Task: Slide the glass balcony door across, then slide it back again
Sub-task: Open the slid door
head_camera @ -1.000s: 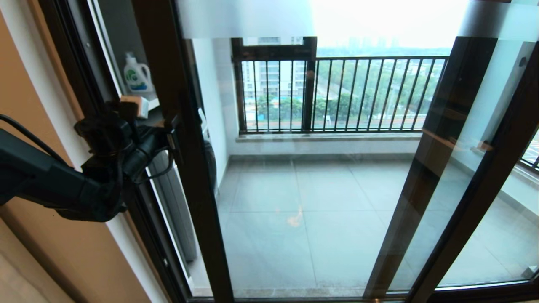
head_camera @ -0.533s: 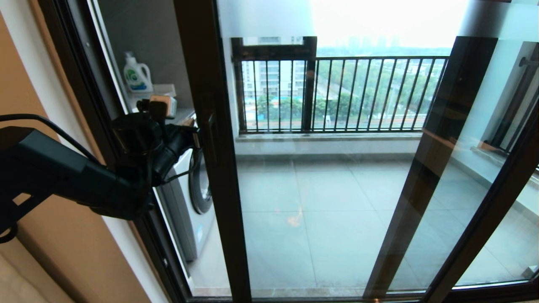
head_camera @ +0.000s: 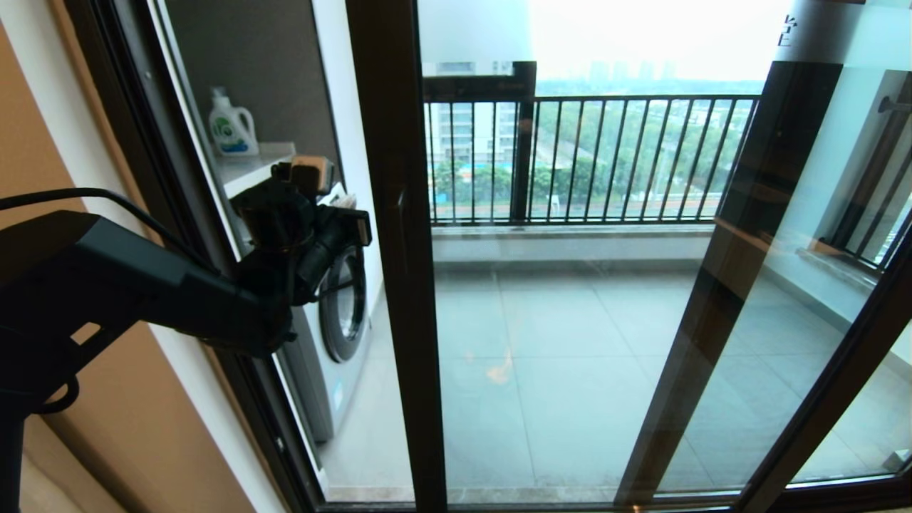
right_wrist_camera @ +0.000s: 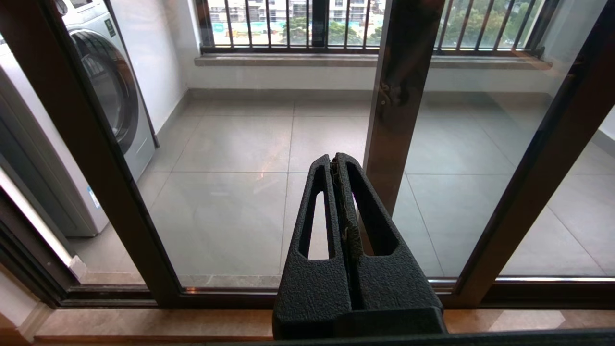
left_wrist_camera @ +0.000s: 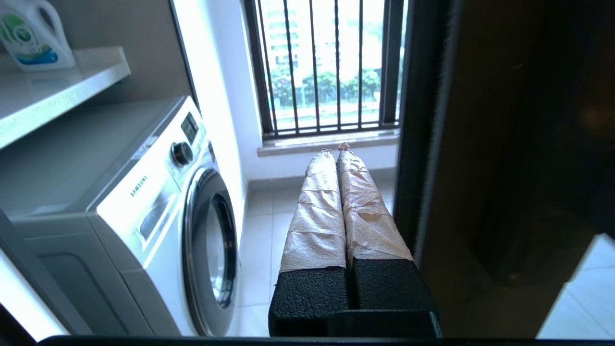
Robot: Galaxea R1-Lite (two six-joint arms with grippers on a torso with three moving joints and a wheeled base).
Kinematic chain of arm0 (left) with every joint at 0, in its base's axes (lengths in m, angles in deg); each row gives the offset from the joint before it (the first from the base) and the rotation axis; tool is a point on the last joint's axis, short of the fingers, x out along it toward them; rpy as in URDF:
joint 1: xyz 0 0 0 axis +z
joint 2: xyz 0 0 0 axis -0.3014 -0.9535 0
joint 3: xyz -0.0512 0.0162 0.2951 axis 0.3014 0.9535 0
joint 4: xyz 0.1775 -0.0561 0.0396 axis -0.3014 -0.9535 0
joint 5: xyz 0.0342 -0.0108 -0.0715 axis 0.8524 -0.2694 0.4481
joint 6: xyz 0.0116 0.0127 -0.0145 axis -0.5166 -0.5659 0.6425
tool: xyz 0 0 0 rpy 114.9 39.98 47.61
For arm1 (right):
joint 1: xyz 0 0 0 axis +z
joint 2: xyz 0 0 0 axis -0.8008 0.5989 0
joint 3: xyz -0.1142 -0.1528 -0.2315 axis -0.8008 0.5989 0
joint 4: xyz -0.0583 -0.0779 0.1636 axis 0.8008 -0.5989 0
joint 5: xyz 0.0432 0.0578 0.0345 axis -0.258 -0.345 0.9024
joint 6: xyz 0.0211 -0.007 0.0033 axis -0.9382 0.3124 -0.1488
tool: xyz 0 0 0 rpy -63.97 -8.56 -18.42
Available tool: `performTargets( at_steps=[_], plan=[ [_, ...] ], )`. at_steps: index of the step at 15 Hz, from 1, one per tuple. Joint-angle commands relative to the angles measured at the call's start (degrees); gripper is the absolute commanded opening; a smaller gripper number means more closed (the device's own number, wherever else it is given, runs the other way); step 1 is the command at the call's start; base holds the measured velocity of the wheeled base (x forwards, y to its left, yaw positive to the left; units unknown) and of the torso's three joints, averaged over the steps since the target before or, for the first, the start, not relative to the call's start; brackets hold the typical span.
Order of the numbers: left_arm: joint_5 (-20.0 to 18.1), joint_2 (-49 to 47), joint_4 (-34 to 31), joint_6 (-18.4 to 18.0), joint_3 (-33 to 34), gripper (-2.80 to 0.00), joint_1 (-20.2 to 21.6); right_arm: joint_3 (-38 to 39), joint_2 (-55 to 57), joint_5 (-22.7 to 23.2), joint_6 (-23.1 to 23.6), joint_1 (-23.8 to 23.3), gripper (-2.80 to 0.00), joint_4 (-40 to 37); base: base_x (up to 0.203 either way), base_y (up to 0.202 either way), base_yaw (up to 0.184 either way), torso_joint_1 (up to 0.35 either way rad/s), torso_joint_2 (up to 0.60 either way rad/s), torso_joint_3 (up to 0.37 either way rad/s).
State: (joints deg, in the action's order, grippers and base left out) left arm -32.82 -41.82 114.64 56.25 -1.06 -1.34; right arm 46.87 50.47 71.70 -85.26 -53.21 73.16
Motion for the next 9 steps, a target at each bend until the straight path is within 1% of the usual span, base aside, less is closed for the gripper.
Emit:
performTargets(
  at_steps=[1, 3, 5, 7, 9],
  plan=[
    [0.2, -0.9, -0.3, 0.0, -1.1, -2.8, -1.0, 0.5, 0.0, 0.0, 0.1, 0.0, -2.8, 0.0, 0.0, 0.0, 0.0, 0.0, 0.0, 0.0],
    [0.2, -1.7, -1.3, 0.0, -2.2, -2.8, -1.2, 0.5, 0.0, 0.0, 0.0, 0.0, -2.8, 0.0, 0.0, 0.0, 0.0, 0.0, 0.0, 0.0],
    [0.5, -3.2, -2.0, -0.1, -5.1, -2.8, -1.3, 0.6, 0.0, 0.0, 0.1, 0.0, -2.8, 0.0, 0.0, 0.0, 0.0, 0.0, 0.0, 0.0],
    [1.3, -4.3, -3.1, -1.4, -7.8, -2.8, -2.1, 0.5, 0.0, 0.0, 0.0, 0.0, -2.8, 0.0, 0.0, 0.0, 0.0, 0.0, 0.0, 0.0],
    [1.5, -5.6, -4.1, -1.9, -10.3, -2.8, -3.1, 0.5, 0.0, 0.0, 0.1, 0.0, -2.8, 0.0, 0.0, 0.0, 0.0, 0.0, 0.0, 0.0]
  ],
)
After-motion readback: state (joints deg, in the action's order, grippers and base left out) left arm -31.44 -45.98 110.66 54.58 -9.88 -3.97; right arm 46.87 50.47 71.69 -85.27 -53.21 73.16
